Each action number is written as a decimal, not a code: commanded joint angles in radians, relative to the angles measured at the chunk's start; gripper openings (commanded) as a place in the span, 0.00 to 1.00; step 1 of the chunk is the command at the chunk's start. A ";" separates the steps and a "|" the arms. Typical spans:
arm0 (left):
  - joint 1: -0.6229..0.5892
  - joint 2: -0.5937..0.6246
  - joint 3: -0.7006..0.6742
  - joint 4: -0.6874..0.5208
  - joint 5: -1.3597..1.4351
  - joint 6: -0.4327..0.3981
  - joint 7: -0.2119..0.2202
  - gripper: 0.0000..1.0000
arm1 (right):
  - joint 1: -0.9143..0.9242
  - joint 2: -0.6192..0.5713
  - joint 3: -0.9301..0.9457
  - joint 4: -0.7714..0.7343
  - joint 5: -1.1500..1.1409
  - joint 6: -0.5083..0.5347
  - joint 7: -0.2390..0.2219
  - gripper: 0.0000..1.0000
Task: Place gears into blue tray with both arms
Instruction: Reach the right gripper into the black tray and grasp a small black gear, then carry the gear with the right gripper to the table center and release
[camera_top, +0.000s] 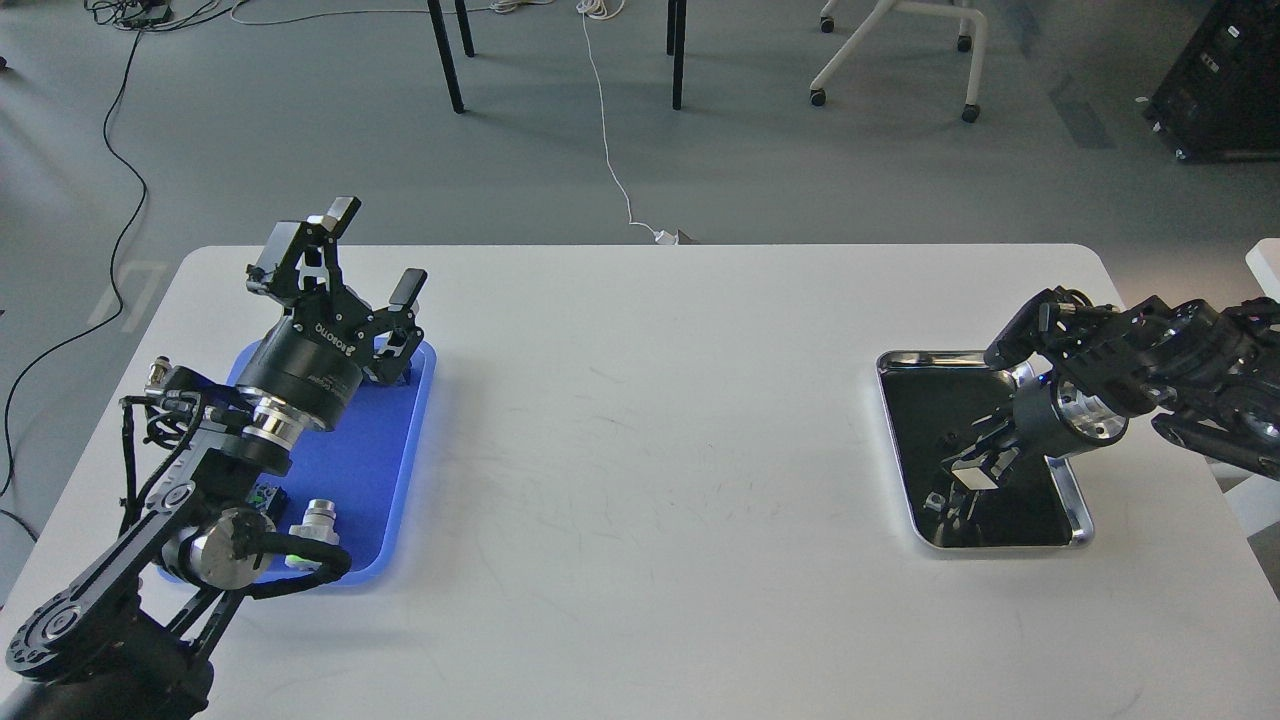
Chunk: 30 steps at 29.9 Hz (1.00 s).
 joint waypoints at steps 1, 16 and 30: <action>0.000 0.000 0.000 0.000 0.000 0.000 0.000 0.98 | -0.002 -0.001 -0.002 0.000 0.000 0.000 0.000 0.58; 0.000 0.002 0.000 0.000 0.000 0.000 0.000 0.98 | -0.016 0.000 -0.002 -0.014 0.000 0.001 0.000 0.27; 0.000 0.006 -0.008 0.000 0.000 0.000 0.000 0.98 | 0.096 -0.027 0.009 0.092 0.033 0.005 0.000 0.22</action>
